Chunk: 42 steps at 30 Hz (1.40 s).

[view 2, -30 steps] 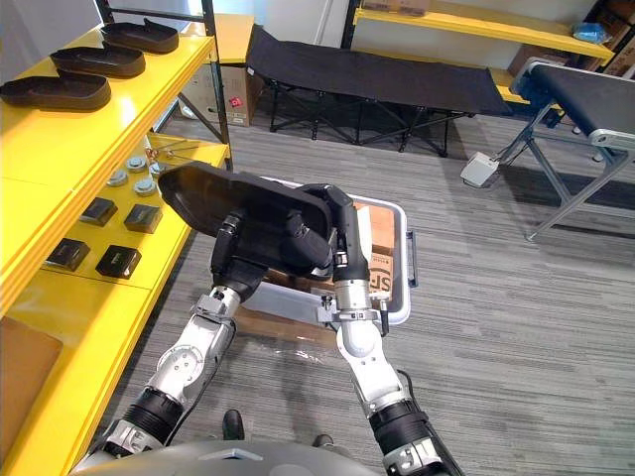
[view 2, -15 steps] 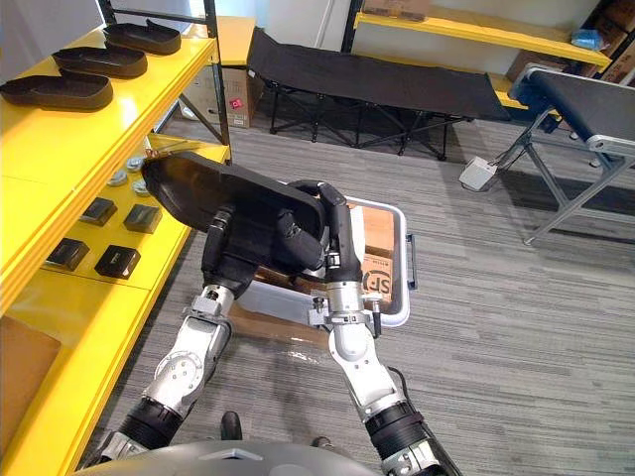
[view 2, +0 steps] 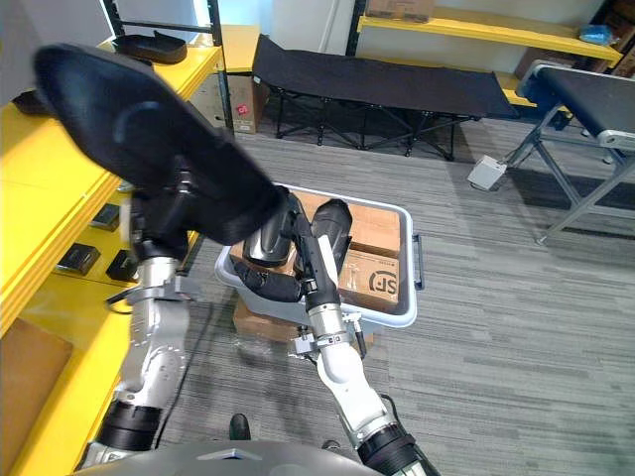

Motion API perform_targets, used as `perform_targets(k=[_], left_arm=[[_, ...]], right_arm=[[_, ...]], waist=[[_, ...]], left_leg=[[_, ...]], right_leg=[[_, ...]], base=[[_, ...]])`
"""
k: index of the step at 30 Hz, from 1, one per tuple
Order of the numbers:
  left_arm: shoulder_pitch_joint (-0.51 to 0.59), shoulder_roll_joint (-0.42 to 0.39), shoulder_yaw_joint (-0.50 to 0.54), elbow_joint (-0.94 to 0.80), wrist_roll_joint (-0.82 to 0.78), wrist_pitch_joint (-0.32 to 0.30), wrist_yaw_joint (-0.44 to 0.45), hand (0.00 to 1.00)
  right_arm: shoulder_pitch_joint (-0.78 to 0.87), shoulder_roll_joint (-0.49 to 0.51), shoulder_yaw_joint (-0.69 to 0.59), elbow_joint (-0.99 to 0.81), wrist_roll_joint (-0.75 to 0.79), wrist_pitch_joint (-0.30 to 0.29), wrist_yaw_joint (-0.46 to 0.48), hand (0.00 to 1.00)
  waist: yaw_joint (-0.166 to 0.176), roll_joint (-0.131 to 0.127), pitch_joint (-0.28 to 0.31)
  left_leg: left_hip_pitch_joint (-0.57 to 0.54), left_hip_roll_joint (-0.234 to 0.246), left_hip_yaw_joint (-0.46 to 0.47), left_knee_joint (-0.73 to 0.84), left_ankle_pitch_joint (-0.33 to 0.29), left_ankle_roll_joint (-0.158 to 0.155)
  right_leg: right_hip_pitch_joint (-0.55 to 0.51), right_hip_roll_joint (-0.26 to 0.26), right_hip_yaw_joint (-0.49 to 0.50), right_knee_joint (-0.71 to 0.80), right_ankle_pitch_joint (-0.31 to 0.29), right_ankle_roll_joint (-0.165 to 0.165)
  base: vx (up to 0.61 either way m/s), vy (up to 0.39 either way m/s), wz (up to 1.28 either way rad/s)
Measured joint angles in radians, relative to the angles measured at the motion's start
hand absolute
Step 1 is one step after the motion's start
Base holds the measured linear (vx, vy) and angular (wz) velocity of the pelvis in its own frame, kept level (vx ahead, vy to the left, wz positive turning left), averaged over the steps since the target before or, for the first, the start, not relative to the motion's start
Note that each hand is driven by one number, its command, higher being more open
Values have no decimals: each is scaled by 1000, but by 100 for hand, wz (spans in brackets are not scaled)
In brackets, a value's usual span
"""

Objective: Walk over and take three plastic housings, then place them on the shelf

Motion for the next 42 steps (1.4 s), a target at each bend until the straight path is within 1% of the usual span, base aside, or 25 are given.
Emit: perform_targets(k=[1, 2, 3, 4, 6, 7, 10, 11, 13, 16, 18, 21, 23, 26, 27, 30, 32, 33, 34, 35, 36, 38, 40, 41, 42], left_arm=[[30, 12, 60, 0, 62, 0, 42, 0], [47, 17, 92, 0, 94, 0, 61, 0], [84, 25, 157, 0, 160, 0, 103, 0], [97, 32, 180, 0, 185, 2, 121, 0], [131, 50, 241, 0, 268, 10, 158, 0], [139, 56, 256, 0, 287, 12, 163, 0], [145, 56, 261, 0, 347, 13, 165, 0], [157, 57, 255, 0, 352, 13, 155, 0], [176, 54, 226, 0, 347, 13, 129, 0], [196, 49, 179, 0, 297, 6, 32, 0], [217, 45, 153, 0, 250, 6, -27, 0], [255, 28, 132, 0, 118, 5, -124, 0], [268, 23, 133, 0, 57, 4, -154, 0], [285, 10, 138, 0, 24, -10, -164, 0], [286, 8, 136, 0, 25, -10, -166, 0], [288, 4, 136, -3, 31, -10, -171, 0], [311, -20, 136, -45, 31, -8, -169, 0], [326, -26, 137, -64, 30, -7, -167, 0], [352, -31, 137, -104, 30, -6, -167, 0], [369, -31, 139, -138, 29, -6, -177, 0], [368, -31, 145, -144, 28, -6, -192, 0], [359, -30, 141, -143, 23, -6, -272, 0], [359, -24, 134, -142, 21, -9, -296, 0], [364, -14, 135, -142, 20, -9, -300, 0], [368, -5, 139, -142, 19, -9, -297, 0]], right_arm=[[20, -9, -69, -50, 32, 1, 47, 100], [29, -14, -111, -74, 45, 1, 69, 100], [40, -31, -212, -115, 81, 1, 119, 100], [41, -39, -253, -125, 94, 2, 139, 100], [45, -56, -353, -134, 216, 7, 211, 100], [57, -61, -389, -134, 298, 13, 252, 100], [105, -47, -398, -134, 470, 44, 354, 100], [128, -22, -392, -131, 480, 62, 389, 100], [165, 13, -376, -117, 476, 81, 406, 100], [191, 53, -372, -21, 456, 106, 400, 100], [195, 60, -371, 31, 401, 107, 357, 100], [194, 60, -373, 67, 312, 108, 294, 100], [185, 59, -370, 68, 310, 108, 287, 100], [150, 57, -343, 79, 324, 110, 296, 100], [131, 54, -324, 83, 349, 122, 303, 100], [82, 53, -263, 116, 370, 145, 315, 100], [52, 50, -201, 157, 382, 175, 337, 100], [47, 49, -186, 168, 382, 183, 343, 100], [40, 49, -167, 186, 379, 195, 351, 100], [41, 51, -157, 189, 377, 206, 353, 100], [42, 52, -158, 188, 377, 208, 351, 100], [74, 44, -206, 183, 376, 208, 346, 100], [91, 27, -245, 183, 343, 208, 347, 100], [89, 4, -255, 184, 339, 205, 364, 100], [87, 2, -259, 184, 339, 200, 378, 100]], waist=[[-1, 2, 0], [-2, 2, 0], [-3, 2, 0], [-3, 2, 0], [-1, 2, 0], [1, 3, -1], [-1, 8, -3], [-5, 16, -7], [-6, 28, -12], [-8, 36, -14], [-10, 38, -13], [-8, 40, -13], [-6, 40, -13], [0, 41, -13], [4, 41, -13], [28, 42, -13], [58, 43, -11], [65, 44, -10], [80, 49, -7], [82, 52, -1], [82, 53, 8], [70, 79, 24], [70, 84, 36], [76, 79, 44], [76, 76, 47]], left_leg=[[0, 0, 2, 0, -1, -1], [0, 0, 3, 0, -2, -1], [1, 1, 5, 0, -3, -2], [1, 1, 6, 0, -4, -2], [2, 1, 6, 0, -5, -3], [2, 2, 6, 0, -6, -4], [2, 4, 9, 0, -14, -14], [3, 5, 12, 0, -20, -14], [3, 6, 19, 0, -24, -14], [3, 8, 29, -1, -24, -12], [3, 8, 34, -1, -24, -12], [3, 10, 42, 0, -23, -10], [3, 12, 43, 0, -23, -10], [3, 12, 38, 0, -23, -10], [3, 11, 25, 0, -22, -10], [2, 7, -15, 0, -22, -9], [-2, -1, -73, 0, -14, -7], [-3, -4, -89, 0, -12, -7], [-16, -8, -119, -2, -8, -10], [-35, -6, -113, -3, -26, -7], [-47, 2, -73, 17, -36, -4], [-124, 87, 174, 139, -56, -4], [-128, 105, 271, 170, -67, 8], [-127, 77, 255, 169, -61, 18], [-125, 68, 253, 167, -58, 25]], right_leg=[[0, 0, 2, -3, 1, 1], [1, 0, 3, -5, 1, 2], [1, 0, 4, -5, 2, 2], [1, -1, 4, -5, 2, 2], [3, -1, 5, -5, 3, 4], [3, -1, 6, -5, 3, 4], [3, 0, 6, -5, 1, 2], [2, 1, 6, -5, 1, 2], [2, 1, 14, -5, 0, 2], [-3, 2, 27, -5, 1, 3], [-5, 2, 31, -5, 1, 3], [-11, 3, 39, -5, 2, 4], [-12, 5, 44, -5, 2, 4], [-9, 6, 39, -7, 2, 4], [-2, 6, 26, -8, 2, 3], [17, 7, -10, -8, -4, 3], [42, 7, -64, -5, -16, 5], [51, 7, -80, -4, -18, 5], [63, 5, -124, 4, -25, 11], [73, 1, -185, 12, -31, 14], [84, -2, -229, 13, -31, 16], [122, -8, -380, 48, -34, 16], [141, -37, -425, 106, -63, 30], [139, -76, -433, 168, -97, 41], [138, -88, -429, 180, -104, 38]], base=[[0, 0, 0], [16, 14, -3], [0, 0, 0], [0, 0, 0], [0, 0, 2], [0, 0, 0], [2, 1, -4], [12, 7, -10], [30, 15, -13], [34, 27, -12], [28, 22, -10], [30, 18, -8], [32, 12, -5], [16, 8, 4], [12, 16, 25], [5, 13, 40], [8, 15, 71], [11, 16, 84], [-21, 24, 114], [-34, 30, 136], [-80, 46, 191], [-50, 104, 214], [40, 156, 144], [55, 168, 92], [46, 198, 44]])
